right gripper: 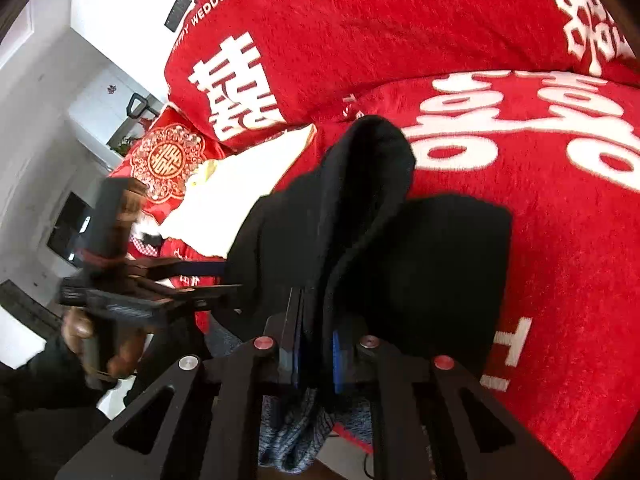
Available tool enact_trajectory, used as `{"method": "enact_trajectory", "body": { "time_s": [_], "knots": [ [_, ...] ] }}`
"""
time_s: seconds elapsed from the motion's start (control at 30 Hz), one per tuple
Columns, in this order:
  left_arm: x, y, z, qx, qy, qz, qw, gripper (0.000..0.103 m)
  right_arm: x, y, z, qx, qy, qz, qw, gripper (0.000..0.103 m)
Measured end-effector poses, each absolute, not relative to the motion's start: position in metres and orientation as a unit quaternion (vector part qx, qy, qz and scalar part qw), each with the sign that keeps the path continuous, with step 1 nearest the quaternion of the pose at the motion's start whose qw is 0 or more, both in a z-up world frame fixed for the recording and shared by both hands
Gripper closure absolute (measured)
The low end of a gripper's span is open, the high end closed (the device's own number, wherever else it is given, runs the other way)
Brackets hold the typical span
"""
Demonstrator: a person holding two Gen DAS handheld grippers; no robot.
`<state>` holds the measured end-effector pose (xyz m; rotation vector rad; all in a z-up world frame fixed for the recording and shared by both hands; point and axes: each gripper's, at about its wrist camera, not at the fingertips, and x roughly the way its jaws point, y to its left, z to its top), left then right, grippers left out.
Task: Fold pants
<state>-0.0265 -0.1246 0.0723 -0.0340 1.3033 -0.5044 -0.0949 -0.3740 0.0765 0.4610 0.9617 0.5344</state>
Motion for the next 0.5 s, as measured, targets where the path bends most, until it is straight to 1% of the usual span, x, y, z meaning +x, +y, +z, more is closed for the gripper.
{"method": "enact_trajectory", "body": {
  "time_s": [0.07,0.1,0.13,0.17,0.2,0.23,0.27,0.3,0.37,0.4,0.43,0.5],
  "knots": [
    [-0.028,-0.127,0.071,-0.033,0.594,-0.244,0.766,0.008,-0.1,-0.379,0.087,0.204,0.442,0.237,0.84,0.091],
    [-0.03,-0.133,0.065,-0.031,0.594,-0.248,0.764,0.0,-0.101,-0.384,0.084,0.209,0.445,0.225,0.841,0.091],
    [-0.029,-0.14,0.057,-0.02,0.596,-0.248,0.763,0.001,-0.099,-0.39,0.073,0.216,0.454,0.21,0.838,0.091],
    [-0.03,-0.148,0.053,0.004,0.596,-0.238,0.767,0.001,-0.095,-0.398,0.049,0.225,0.484,0.182,0.826,0.087],
    [-0.036,-0.158,0.054,0.04,0.587,-0.221,0.778,0.001,-0.093,-0.405,0.032,0.249,0.495,0.174,0.814,0.084],
    [-0.039,-0.164,0.057,0.062,0.58,-0.219,0.782,0.001,-0.093,-0.412,0.023,0.287,0.488,0.177,0.805,0.084],
    [-0.042,-0.167,0.062,0.072,0.571,-0.227,0.785,0.001,-0.094,-0.415,0.024,0.302,0.484,0.178,0.802,0.082],
    [-0.044,-0.164,0.07,0.065,0.562,-0.244,0.788,0.001,-0.096,-0.414,0.029,0.291,0.485,0.175,0.806,0.075],
    [-0.038,-0.15,0.083,0.035,0.55,-0.25,0.796,0.001,-0.1,-0.411,0.044,0.258,0.489,0.159,0.818,0.068],
    [-0.034,-0.143,0.086,0.023,0.55,-0.244,0.799,0.001,-0.104,-0.412,0.056,0.231,0.485,0.132,0.833,0.058],
    [-0.029,-0.134,0.088,0.006,0.551,-0.236,0.801,0.001,-0.108,-0.414,0.074,0.198,0.467,0.1,0.856,0.054],
    [-0.016,-0.116,0.082,-0.033,0.564,-0.221,0.795,0.001,-0.114,-0.408,0.105,0.152,0.424,0.093,0.888,0.045]
  ]
}}
